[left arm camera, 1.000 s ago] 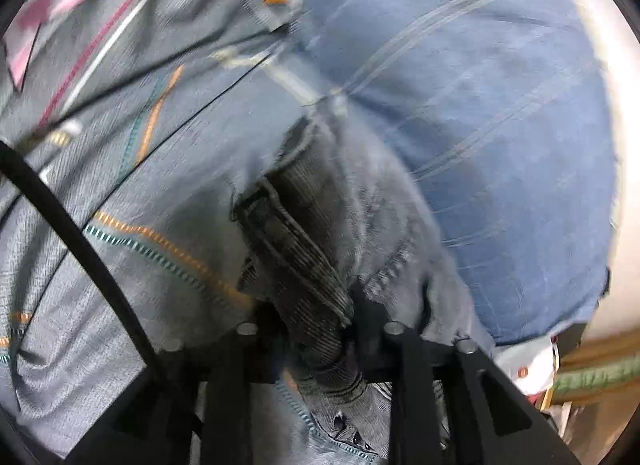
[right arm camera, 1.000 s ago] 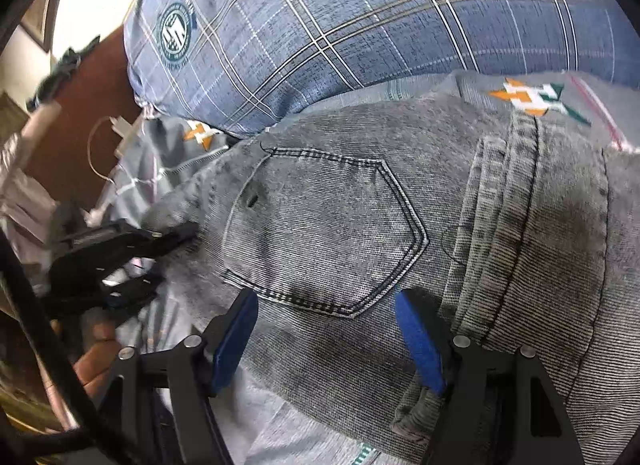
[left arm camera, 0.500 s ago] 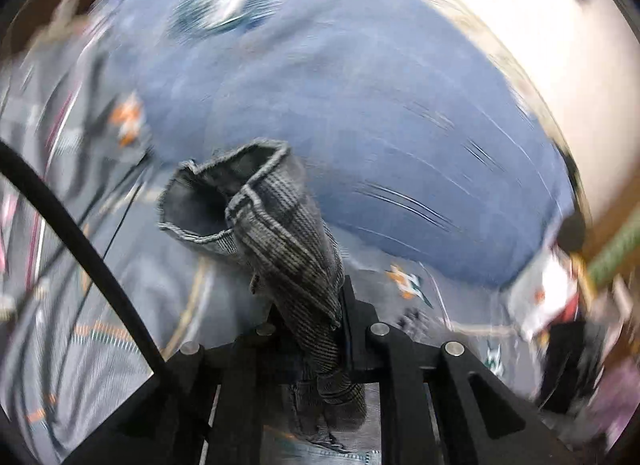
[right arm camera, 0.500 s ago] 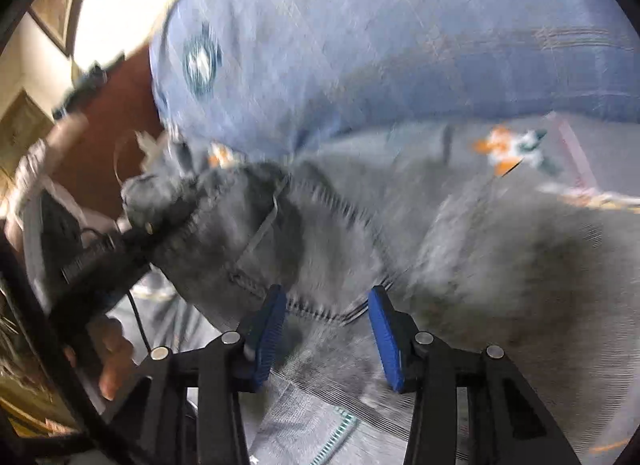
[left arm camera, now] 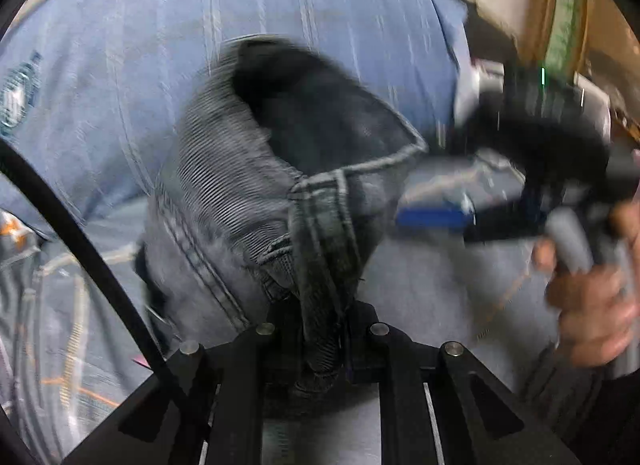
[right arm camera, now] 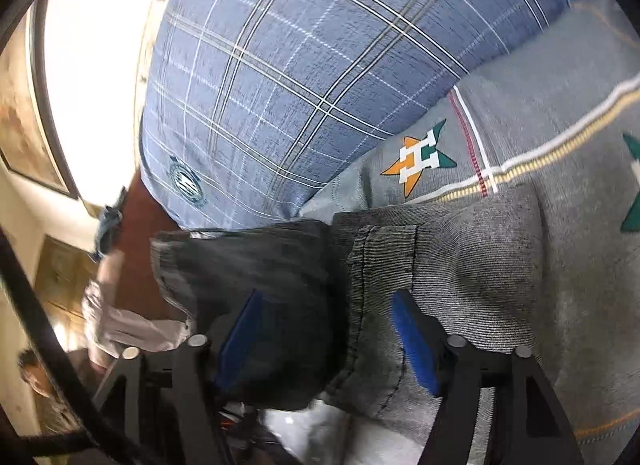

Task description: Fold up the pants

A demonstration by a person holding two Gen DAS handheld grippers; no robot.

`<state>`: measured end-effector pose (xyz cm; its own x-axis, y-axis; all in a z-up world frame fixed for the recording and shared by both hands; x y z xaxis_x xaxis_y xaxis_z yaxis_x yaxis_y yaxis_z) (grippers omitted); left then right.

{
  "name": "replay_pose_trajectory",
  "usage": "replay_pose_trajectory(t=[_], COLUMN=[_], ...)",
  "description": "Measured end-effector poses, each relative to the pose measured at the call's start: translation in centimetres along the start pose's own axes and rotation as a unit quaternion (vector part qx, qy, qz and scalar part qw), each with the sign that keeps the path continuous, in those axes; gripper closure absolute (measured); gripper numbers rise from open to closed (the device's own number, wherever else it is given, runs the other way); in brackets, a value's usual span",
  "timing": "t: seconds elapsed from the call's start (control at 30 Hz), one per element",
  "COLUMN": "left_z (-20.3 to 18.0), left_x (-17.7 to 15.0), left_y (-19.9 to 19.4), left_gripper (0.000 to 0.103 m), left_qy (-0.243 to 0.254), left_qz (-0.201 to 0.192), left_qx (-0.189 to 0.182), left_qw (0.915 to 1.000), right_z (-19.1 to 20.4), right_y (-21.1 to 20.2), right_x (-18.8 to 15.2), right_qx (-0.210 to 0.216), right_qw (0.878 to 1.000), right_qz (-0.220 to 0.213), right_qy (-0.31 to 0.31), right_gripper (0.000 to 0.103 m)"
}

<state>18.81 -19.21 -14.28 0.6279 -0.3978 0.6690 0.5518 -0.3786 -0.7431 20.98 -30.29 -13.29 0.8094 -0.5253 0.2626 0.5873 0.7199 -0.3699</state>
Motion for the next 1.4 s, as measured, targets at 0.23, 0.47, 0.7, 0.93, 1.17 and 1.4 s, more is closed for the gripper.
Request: replay_pose_trajectory(t=[0.23,0.47,0.7,0.93,1.17,1.4], left_z=[-1.3,-4.2,-3.9,-0.2,-1.7,-2.0], left_x=[-0.7,-0.2,-0.8,-2.6,-3.1,-1.0], left_y=[1.3,0.6,-3.1,-3.1,0.9,-3.1], left_gripper=[0.088,0.053,0.045,0.042,0.055,0.081], left_qy=[0.011,0.055,0.009,0.013,0.062,0.031], left_qz=[0.022,0.029,0.008,0.009,0.035,-0.014], left_qx=[0.018,0.004,-0.085,-0.042,-0.003,-0.07], left_qw=[0.9996,0.998,0.9963,0.999,0.9974,0.997], right_z=[0.1,1.7,-0.2,2.9,-0.1,0.3], right_y=[-1.3,-1.2,-3.1,-3.8,2.2,-2.3], right_x=[0.5,0.2,1.3,1.1,-0.3,2.2], right_qx=[0.011,0.019,-0.026,-0.036,-0.136,-0.126], right_qw=[1.0,1.0,0.999,0.996,0.984,0.986], right_qz=[-0.01,0.001,-0.021,-0.027,0.029,-0.043], right_qy=[0.011,-0.019,-0.006,-0.082,-0.107,-0.097], right_gripper=[0.026,0.022,0.022,0.022,0.069,0.099])
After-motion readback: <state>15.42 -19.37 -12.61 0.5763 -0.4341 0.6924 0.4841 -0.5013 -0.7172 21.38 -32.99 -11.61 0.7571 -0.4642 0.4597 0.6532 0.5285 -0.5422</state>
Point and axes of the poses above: each gripper's, at about its wrist camera, not at the fingertips, and y roughly the way its jaws point, z to its left, x to its top, the point moved 9 cm from there along y, roughly the way its jaws point, and after that the axes turned 7 degrees about x, right-handed, at the moved point
